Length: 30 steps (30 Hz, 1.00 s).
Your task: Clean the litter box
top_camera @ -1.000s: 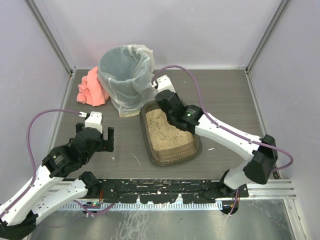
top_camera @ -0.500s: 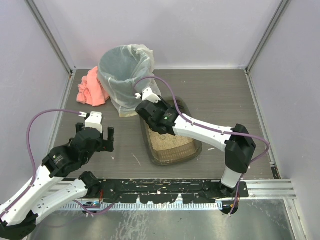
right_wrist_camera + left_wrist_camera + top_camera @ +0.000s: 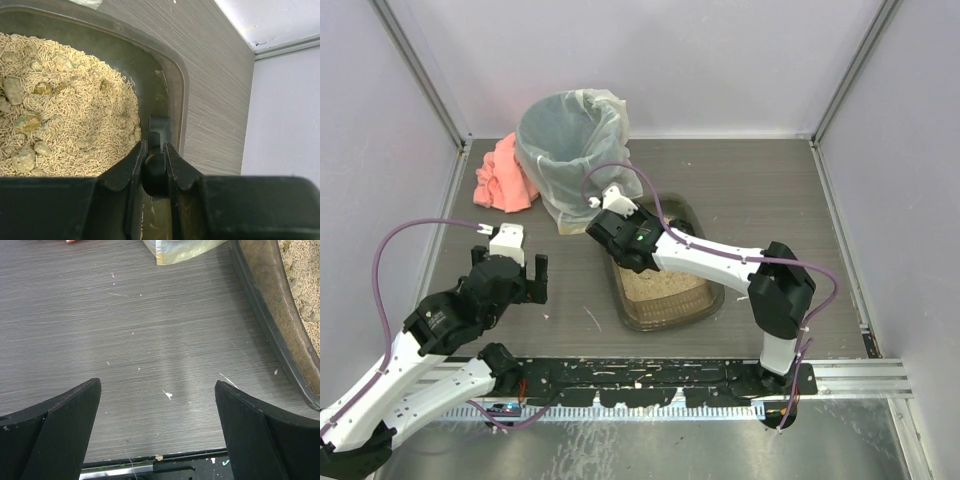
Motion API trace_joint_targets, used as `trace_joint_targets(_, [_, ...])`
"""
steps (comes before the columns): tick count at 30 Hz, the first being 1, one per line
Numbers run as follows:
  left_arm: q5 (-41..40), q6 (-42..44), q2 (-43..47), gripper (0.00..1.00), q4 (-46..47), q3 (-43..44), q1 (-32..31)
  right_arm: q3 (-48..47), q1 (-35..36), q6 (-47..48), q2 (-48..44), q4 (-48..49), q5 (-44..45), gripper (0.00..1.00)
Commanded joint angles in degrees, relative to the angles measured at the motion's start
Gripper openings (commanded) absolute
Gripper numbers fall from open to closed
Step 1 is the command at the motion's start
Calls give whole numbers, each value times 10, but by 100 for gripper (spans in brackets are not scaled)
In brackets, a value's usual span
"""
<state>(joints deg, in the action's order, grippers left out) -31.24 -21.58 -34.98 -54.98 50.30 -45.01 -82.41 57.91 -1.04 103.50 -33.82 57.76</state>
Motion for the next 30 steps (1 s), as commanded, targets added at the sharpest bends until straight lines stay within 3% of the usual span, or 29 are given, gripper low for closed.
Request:
trace_joint_targets(1, [-7, 6, 3, 98, 21, 2, 1, 3, 6, -23, -13, -25, 7, 1])
trace_joint_targets(15, [-7, 6, 2, 98, 21, 2, 0, 46, -2, -83, -26, 26, -45, 1])
trace_joint_targets(30, [-6, 6, 0, 98, 20, 3, 0, 78, -84, -134, -109, 142, -225, 1])
